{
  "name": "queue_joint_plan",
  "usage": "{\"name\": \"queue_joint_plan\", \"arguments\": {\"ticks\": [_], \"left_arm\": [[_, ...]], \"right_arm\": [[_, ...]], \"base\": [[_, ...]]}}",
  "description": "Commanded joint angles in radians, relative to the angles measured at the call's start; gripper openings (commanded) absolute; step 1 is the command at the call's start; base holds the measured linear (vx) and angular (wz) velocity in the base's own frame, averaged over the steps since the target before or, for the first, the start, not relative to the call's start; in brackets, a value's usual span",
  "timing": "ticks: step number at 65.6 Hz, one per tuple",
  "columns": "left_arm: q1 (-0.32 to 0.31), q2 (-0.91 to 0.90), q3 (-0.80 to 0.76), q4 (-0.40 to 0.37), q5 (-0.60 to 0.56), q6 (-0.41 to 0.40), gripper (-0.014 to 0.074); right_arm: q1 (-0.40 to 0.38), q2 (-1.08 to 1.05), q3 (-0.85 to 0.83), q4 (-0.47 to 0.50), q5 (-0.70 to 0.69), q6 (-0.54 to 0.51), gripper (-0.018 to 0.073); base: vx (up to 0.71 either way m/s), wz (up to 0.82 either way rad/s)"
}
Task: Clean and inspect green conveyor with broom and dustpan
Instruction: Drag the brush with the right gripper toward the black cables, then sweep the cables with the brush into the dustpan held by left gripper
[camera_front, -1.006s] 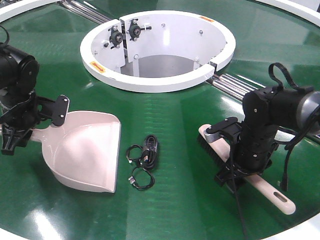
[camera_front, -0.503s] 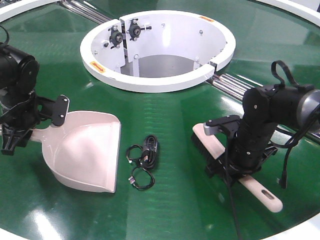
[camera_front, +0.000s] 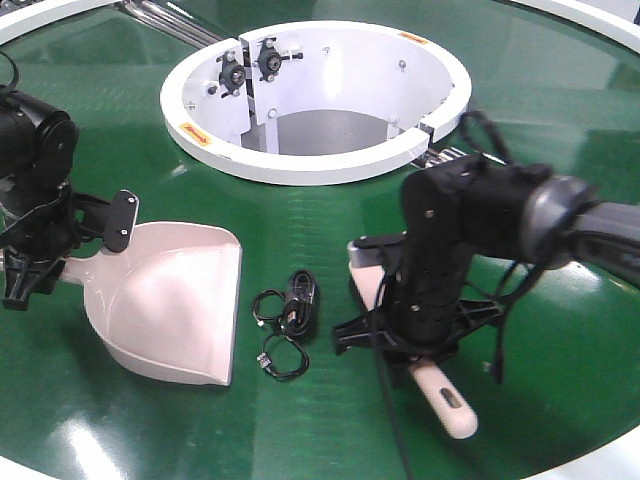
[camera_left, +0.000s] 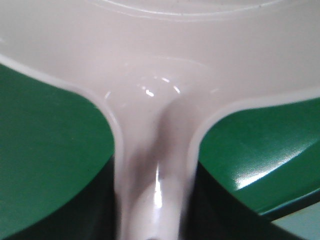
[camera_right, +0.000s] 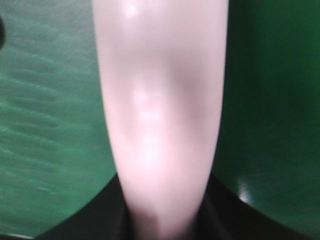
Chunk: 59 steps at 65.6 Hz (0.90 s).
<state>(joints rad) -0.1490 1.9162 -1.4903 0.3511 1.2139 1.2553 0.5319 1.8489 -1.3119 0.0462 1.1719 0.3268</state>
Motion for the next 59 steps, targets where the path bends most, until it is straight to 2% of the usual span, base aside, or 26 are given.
{"name": "queue_joint_plan", "arguments": {"ticks": [1, 14, 23, 33, 44, 59], "left_arm": [[-0.005, -0.058, -0.030, 0.018, 0.012, -0.012, -0.0007], [-0.005, -0.058, -0.030, 0.018, 0.012, -0.012, -0.0007], [-0.005, -0.058, -0.030, 0.018, 0.012, -0.012, -0.0007], [-0.005, -0.058, -0.030, 0.018, 0.012, -0.012, -0.0007], [-0.005, -0.058, -0.030, 0.018, 0.012, -0.012, -0.0007], [-0.005, -0.058, -0.030, 0.018, 0.012, -0.012, -0.0007]], "right_arm": [[0.035, 0.004, -0.063, -0.008, 0.072, 0.072, -0.0004], [0.091, 0.079, -0.142, -0.006, 0.120, 0.181, -0.0004], [0.112, 0.124, -0.203, 0.062, 0.120, 0.215, -0.0004], [0.131, 0.174, -0.280, 0.147, 0.120, 0.220, -0.0004], [0.154, 0.247, -0.384, 0.197, 0.120, 0.210, -0.0004], [0.171, 0.377, -0.619, 0.310, 0.120, 0.163, -0.0003]], "base": [[0.00, 0.00], [0.00, 0.00], [0.00, 0.00], [0.00, 0.00], [0.00, 0.00], [0.00, 0.00]]}}
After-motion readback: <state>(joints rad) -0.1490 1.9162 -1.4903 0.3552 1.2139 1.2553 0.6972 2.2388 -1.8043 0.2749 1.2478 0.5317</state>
